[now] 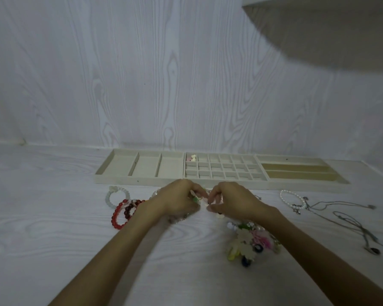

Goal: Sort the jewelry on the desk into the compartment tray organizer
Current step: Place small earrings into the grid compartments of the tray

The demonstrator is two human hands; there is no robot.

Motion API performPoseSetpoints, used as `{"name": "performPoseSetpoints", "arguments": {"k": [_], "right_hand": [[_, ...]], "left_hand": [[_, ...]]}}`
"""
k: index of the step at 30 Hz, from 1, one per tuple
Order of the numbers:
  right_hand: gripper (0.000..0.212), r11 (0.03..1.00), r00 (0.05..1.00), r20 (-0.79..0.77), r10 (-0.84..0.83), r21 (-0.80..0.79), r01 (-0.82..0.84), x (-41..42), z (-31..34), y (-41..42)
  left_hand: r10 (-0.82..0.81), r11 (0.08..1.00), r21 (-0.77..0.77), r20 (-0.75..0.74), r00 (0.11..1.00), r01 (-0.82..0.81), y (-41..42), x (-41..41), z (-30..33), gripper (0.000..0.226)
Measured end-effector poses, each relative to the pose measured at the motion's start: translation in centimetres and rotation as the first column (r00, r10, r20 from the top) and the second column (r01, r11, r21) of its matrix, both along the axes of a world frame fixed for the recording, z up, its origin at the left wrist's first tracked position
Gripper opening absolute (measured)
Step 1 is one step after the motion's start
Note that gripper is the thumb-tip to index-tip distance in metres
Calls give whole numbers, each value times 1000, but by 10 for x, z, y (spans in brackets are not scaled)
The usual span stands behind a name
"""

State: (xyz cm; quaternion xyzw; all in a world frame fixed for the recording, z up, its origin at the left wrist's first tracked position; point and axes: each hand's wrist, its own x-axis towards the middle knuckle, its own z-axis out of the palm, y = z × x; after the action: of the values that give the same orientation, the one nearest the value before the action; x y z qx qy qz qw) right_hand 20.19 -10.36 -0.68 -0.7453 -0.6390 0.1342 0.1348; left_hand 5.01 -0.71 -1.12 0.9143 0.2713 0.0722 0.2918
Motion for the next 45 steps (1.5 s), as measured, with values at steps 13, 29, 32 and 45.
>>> {"name": "performPoseSetpoints", "arguments": {"k": [13,29,32,45], "right_hand": [[24,982,825,-560,-71,104,155,26,42,33],[16,980,889,-422,-178,8,200,91,32,134],[9,990,934,-330,-139,-47,131,92,31,141],[19,993,998,69,-12,-113,20,84,33,162]], "left_hand": [[114,959,-284,307,945,-24,32,22,19,19],[233,955,173,58,971,-240,123,83,22,25],[207,952,225,31,978,-208,125,88,20,25],[194,907,391,-60,979,-156,128,98,13,26]]}}
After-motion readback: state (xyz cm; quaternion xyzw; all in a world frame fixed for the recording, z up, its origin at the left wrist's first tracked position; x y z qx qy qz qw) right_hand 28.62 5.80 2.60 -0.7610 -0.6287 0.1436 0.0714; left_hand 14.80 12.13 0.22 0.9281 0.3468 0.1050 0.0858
